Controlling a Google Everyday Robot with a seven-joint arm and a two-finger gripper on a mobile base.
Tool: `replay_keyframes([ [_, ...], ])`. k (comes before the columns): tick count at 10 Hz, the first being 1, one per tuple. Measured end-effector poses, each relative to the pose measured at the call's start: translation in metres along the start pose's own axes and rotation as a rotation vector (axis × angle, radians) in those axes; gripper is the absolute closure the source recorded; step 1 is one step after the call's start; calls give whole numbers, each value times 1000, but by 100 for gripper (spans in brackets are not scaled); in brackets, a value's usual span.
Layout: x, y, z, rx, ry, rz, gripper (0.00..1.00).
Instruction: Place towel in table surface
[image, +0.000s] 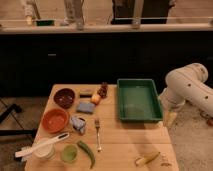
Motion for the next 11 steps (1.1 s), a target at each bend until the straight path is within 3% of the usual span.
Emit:
replay_keyframes([
  [3,1,0,0,1,-2,3,20],
  [5,-9,1,-11,6,-71,8,20],
  [11,-116,7,-48,-21,-261,9,20],
])
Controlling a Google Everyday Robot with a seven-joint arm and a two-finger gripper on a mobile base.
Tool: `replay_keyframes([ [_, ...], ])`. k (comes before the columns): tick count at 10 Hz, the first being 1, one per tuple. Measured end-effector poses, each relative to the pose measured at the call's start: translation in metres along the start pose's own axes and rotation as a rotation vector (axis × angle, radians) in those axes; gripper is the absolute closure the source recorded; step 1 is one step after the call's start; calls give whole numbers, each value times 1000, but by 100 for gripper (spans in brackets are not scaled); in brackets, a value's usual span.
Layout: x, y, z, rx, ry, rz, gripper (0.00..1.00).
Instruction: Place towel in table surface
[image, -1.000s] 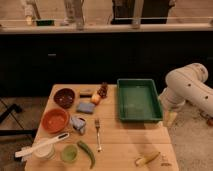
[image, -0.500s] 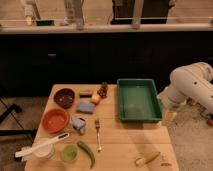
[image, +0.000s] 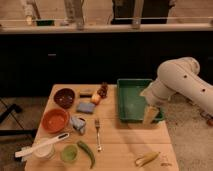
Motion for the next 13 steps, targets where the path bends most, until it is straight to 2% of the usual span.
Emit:
replay_keyframes([
  [1,-6,1,-1,0,-9,-2,20],
  [8,-6,1,1,-1,-13,-18,20],
  [10,-20,0,11,-13,-32,-139,20],
  [13,-73,3,41,-53,-70,-431,20],
])
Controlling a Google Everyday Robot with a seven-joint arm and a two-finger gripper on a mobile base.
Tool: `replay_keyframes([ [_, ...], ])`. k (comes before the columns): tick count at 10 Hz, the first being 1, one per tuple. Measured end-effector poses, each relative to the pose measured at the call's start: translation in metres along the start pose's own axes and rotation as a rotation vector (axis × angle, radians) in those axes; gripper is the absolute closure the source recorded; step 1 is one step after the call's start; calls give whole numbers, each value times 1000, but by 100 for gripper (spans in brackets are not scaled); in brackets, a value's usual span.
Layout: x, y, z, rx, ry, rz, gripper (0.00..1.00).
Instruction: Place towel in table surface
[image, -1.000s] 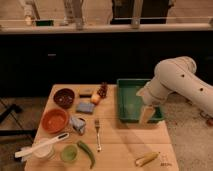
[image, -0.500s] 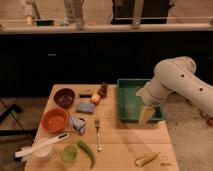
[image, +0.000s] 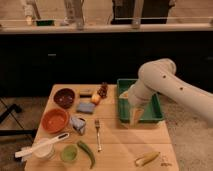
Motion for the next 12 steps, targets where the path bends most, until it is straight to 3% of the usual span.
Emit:
replay_keyframes([
  [2,-36,-15,22,-27,5,-168,20],
  [5,-79,-30,47,-54,26,-325,20],
  [12,-78,-31,48,-52,30,-332,20],
])
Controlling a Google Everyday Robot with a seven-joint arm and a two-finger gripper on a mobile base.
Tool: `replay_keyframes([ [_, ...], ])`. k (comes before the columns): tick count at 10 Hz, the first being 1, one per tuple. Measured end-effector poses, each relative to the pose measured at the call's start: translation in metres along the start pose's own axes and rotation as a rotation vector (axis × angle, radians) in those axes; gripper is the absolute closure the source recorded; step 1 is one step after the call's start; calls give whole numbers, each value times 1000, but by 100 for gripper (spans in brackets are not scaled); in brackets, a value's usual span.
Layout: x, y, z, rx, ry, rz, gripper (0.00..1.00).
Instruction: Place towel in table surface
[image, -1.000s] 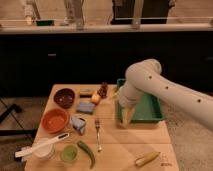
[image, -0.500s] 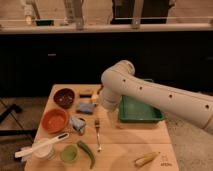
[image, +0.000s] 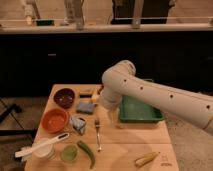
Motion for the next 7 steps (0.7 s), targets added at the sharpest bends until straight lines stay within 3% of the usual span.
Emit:
replay_keyframes([
  [1,-2,-2,0,8,0,-15,20],
  [3,-12,-13,5,33,1,-117,20],
  [5,-35,-34,16,47,-6,-264,20],
  [7,-61,-56,36,35,-27,-483,20],
])
